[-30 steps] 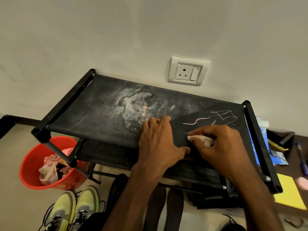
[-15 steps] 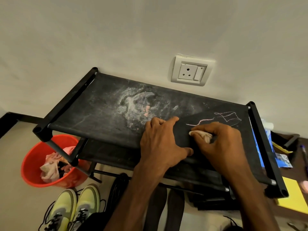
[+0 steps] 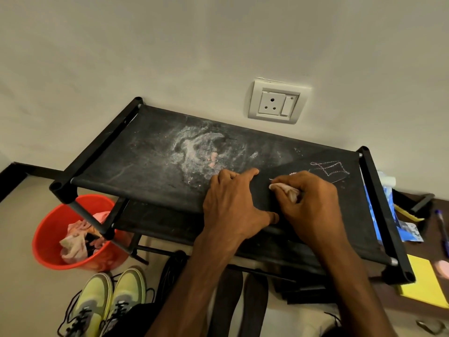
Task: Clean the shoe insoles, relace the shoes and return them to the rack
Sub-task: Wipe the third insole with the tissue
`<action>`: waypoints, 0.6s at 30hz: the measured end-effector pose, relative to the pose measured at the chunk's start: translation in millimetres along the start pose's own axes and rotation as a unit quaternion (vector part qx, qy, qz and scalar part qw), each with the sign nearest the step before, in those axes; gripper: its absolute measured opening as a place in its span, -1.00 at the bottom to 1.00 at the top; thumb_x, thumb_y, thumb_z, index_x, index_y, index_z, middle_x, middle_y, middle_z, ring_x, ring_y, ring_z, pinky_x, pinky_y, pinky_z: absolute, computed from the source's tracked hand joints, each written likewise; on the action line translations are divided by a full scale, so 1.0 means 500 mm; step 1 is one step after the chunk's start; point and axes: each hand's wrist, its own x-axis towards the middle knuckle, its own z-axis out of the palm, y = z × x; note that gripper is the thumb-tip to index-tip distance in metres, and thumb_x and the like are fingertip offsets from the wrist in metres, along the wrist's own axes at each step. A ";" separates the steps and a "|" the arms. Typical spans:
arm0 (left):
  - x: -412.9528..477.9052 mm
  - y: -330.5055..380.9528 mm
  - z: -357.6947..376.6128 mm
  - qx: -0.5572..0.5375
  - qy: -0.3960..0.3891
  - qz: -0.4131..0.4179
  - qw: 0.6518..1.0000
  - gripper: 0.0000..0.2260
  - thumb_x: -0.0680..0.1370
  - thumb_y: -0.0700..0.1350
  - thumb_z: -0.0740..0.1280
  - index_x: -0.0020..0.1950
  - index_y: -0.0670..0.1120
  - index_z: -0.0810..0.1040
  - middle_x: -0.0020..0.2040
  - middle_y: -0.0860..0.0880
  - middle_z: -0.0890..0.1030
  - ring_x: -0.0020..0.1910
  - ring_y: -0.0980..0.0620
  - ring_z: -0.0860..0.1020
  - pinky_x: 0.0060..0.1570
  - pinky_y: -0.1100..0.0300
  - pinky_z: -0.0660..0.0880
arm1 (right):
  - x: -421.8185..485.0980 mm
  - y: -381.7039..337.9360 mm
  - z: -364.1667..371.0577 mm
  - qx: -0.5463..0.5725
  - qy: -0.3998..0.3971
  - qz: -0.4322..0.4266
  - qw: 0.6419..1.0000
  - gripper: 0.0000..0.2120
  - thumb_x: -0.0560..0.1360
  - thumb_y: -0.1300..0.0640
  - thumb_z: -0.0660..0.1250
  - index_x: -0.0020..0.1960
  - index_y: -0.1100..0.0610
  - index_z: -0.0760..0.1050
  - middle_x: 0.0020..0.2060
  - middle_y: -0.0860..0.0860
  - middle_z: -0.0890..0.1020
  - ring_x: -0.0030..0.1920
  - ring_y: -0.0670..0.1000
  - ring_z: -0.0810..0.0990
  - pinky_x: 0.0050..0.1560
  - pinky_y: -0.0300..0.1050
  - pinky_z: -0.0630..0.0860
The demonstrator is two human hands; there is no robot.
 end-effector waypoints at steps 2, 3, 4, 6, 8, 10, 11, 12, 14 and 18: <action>0.001 0.001 0.000 -0.002 0.002 -0.001 1.000 -0.09 0.29 0.30 0.58 0.55 0.25 0.23 0.38 0.02 0.33 0.41 -0.02 0.27 0.22 0.09 0.39 | 0.000 0.008 -0.024 -0.005 -0.051 -0.009 0.999 -0.90 0.46 0.04 0.51 -0.05 -0.13 0.72 -0.16 -0.16 0.69 -0.12 -0.12 0.66 -0.10 0.08 0.63; 0.002 0.001 0.000 -0.004 0.004 -0.002 1.000 -0.09 0.28 0.30 0.58 0.55 0.26 0.24 0.38 0.03 0.33 0.41 -0.02 0.27 0.22 0.09 0.39 | 0.000 0.009 -0.040 -0.006 -0.081 -0.007 0.997 -0.91 0.44 0.02 0.51 -0.08 -0.14 0.73 -0.18 -0.20 0.70 -0.13 -0.15 0.66 -0.09 0.07 0.64; 0.002 0.001 0.001 -0.006 0.007 -0.004 1.000 -0.09 0.28 0.30 0.58 0.54 0.26 0.24 0.38 0.03 0.33 0.40 -0.01 0.28 0.22 0.09 0.39 | 0.000 0.009 -0.053 -0.005 -0.107 -0.002 0.994 -0.92 0.42 -0.02 0.50 -0.10 -0.16 0.73 -0.19 -0.24 0.70 -0.13 -0.18 0.66 -0.08 0.05 0.64; 0.001 0.001 0.001 -0.008 0.013 -0.006 1.000 -0.09 0.27 0.29 0.59 0.53 0.27 0.25 0.38 0.04 0.34 0.40 -0.01 0.28 0.22 0.09 0.39 | 0.000 0.009 -0.063 -0.007 -0.116 0.011 0.993 -0.91 0.39 -0.09 0.48 -0.11 -0.18 0.73 -0.19 -0.28 0.69 -0.15 -0.19 0.67 -0.09 0.03 0.65; -0.001 0.001 0.002 -0.011 0.016 -0.006 1.000 -0.09 0.27 0.28 0.60 0.53 0.27 0.25 0.39 0.04 0.34 0.41 -0.01 0.28 0.24 0.09 0.39 | 0.001 0.017 -0.059 -0.021 -0.061 0.027 0.998 -0.93 0.41 -0.08 0.50 -0.11 -0.19 0.72 -0.19 -0.27 0.70 -0.15 -0.17 0.67 -0.08 0.06 0.65; -0.002 0.002 0.002 -0.012 0.017 -0.006 1.000 -0.10 0.27 0.28 0.60 0.53 0.27 0.25 0.40 0.04 0.33 0.41 -0.01 0.28 0.26 0.09 0.38 | 0.001 0.022 -0.052 -0.038 -0.004 0.043 0.998 -0.94 0.44 -0.06 0.50 -0.09 -0.18 0.71 -0.16 -0.22 0.71 -0.12 -0.12 0.68 -0.06 0.08 0.65; -0.002 0.002 0.002 -0.011 0.016 -0.006 1.000 -0.10 0.28 0.28 0.59 0.53 0.26 0.25 0.40 0.03 0.33 0.41 -0.01 0.28 0.26 0.09 0.38 | 0.000 0.020 -0.047 -0.042 0.015 0.047 0.998 -0.94 0.45 -0.04 0.49 -0.08 -0.16 0.71 -0.15 -0.19 0.72 -0.11 -0.08 0.68 -0.07 0.09 0.65; -0.002 0.003 0.002 -0.011 0.015 -0.007 1.000 -0.10 0.28 0.28 0.59 0.54 0.26 0.25 0.40 0.03 0.33 0.41 -0.01 0.28 0.27 0.09 0.38 | -0.001 0.017 -0.040 -0.044 0.025 0.045 0.998 -0.94 0.46 -0.01 0.49 -0.08 -0.14 0.71 -0.15 -0.16 0.72 -0.11 -0.04 0.68 -0.07 0.09 0.64; -0.001 0.002 0.001 -0.014 0.014 -0.006 1.000 -0.11 0.29 0.25 0.59 0.54 0.25 0.26 0.39 0.02 0.33 0.40 -0.01 0.29 0.24 0.11 0.37 | -0.006 0.001 -0.024 -0.039 0.012 0.021 0.999 -0.93 0.46 0.06 0.47 -0.10 -0.10 0.70 -0.16 -0.12 0.71 -0.13 0.00 0.68 -0.10 0.09 0.63; -0.001 0.000 0.004 -0.017 0.018 0.000 1.000 -0.14 0.32 0.17 0.59 0.55 0.24 0.26 0.36 0.02 0.35 0.40 -0.02 0.30 0.18 0.15 0.35 | -0.007 -0.016 -0.012 -0.018 -0.038 -0.021 0.999 -0.92 0.46 0.02 0.47 -0.06 -0.12 0.69 -0.18 -0.14 0.69 -0.15 -0.07 0.66 -0.14 0.07 0.62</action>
